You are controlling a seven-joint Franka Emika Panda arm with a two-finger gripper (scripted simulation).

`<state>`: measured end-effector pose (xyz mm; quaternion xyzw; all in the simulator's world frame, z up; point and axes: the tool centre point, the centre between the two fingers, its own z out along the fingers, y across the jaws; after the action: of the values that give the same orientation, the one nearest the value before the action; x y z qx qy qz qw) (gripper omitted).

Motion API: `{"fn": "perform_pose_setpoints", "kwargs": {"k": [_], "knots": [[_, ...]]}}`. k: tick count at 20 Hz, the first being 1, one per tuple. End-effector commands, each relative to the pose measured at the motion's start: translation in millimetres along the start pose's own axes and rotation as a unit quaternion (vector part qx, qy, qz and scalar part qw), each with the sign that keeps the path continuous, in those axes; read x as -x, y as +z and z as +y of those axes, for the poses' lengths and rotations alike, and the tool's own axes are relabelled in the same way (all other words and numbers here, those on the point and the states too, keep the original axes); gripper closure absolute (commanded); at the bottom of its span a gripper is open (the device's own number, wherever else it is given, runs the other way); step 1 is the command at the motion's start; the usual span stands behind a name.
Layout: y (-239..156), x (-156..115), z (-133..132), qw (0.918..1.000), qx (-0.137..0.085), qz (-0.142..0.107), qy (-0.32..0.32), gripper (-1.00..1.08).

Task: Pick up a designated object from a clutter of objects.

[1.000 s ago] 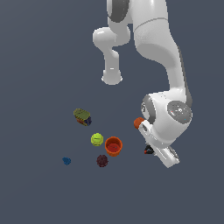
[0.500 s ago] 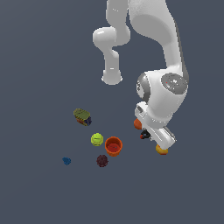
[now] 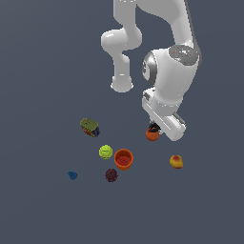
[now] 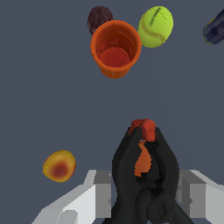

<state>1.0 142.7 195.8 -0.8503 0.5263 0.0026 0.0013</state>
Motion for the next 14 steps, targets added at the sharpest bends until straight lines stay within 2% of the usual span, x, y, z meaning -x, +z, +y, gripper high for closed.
{"fn": "perform_pose_setpoints", "kwargs": {"k": [1,14], "knots": [[-15.8,0.3,14.3,1.0000,0.000,0.000,0.000,1.08],[-98.5,1.3,84.5,1.0000,0.000,0.003,0.000,1.08]]}}
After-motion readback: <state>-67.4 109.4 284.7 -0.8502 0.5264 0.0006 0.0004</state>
